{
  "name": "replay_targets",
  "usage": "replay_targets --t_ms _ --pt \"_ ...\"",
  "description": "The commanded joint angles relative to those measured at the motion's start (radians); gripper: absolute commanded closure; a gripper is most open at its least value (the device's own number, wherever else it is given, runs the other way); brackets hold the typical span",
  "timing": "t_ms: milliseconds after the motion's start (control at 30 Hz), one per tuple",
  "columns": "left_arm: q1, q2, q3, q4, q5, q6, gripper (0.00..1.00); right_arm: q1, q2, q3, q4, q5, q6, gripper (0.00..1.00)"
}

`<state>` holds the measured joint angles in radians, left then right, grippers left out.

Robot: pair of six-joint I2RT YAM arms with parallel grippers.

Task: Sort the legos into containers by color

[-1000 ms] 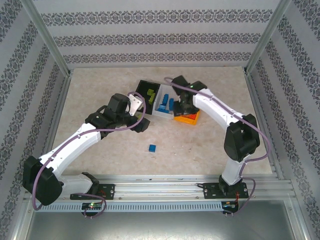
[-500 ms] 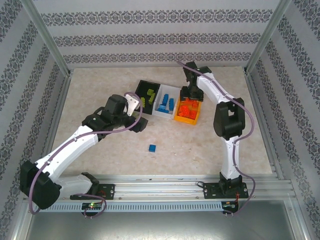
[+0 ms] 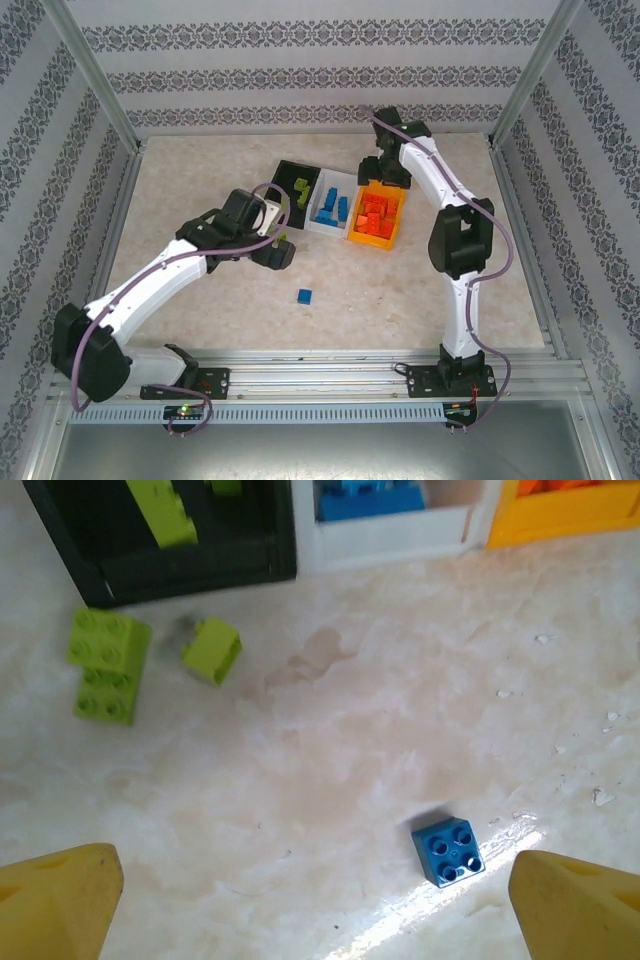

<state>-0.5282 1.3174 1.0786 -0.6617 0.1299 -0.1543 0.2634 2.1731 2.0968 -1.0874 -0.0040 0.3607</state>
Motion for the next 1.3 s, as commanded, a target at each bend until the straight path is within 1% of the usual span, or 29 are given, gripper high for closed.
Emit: replay_targets --t_ms 0,133,267,333,400,533,767,867,933,1100,1167,1267 --pt "-0.003 0.037 0.009 -0.136 0.037 -0.171 0.04 0.000 -0.123 -0.057 0.028 -0.052 0.023 0.20" --pt "-0.045 0.069 -0.047 -0.117 0.062 -0.342 0.06 0.000 -0.231 -0.200 0.090 -0.082 0.031 0.20" --pt "-0.103 0.157 -0.042 -0.058 0.089 -0.438 0.07 0.003 -0.343 -0.357 0.163 -0.155 0.046 0.20" --pt "-0.133 0.219 -0.023 -0.041 0.109 -0.451 0.07 0.007 -0.378 -0.420 0.180 -0.168 0.048 0.20" --pt "-0.165 0.287 -0.006 -0.032 0.143 -0.452 0.10 0.009 -0.409 -0.478 0.199 -0.182 0.055 0.20" --pt "-0.224 0.386 0.031 -0.045 0.150 -0.434 0.13 0.009 -0.455 -0.557 0.225 -0.203 0.064 0.20" --pt "-0.229 0.458 0.063 -0.039 0.151 -0.423 0.19 0.012 -0.508 -0.637 0.245 -0.218 0.063 0.20" --pt "-0.230 0.482 0.076 -0.049 0.146 -0.418 0.24 0.013 -0.521 -0.661 0.255 -0.222 0.065 0.20" --pt "-0.231 0.494 0.081 -0.055 0.145 -0.417 0.30 0.012 -0.524 -0.674 0.260 -0.228 0.068 0.20" --pt "-0.240 0.509 0.099 -0.081 0.125 -0.413 0.37 0.011 -0.524 -0.693 0.280 -0.248 0.080 0.20" --pt "-0.240 0.511 0.104 -0.090 0.117 -0.412 0.43 0.011 -0.522 -0.693 0.286 -0.254 0.085 0.20" --pt "-0.240 0.512 0.109 -0.099 0.115 -0.406 0.55 0.013 -0.515 -0.689 0.296 -0.264 0.093 0.21"
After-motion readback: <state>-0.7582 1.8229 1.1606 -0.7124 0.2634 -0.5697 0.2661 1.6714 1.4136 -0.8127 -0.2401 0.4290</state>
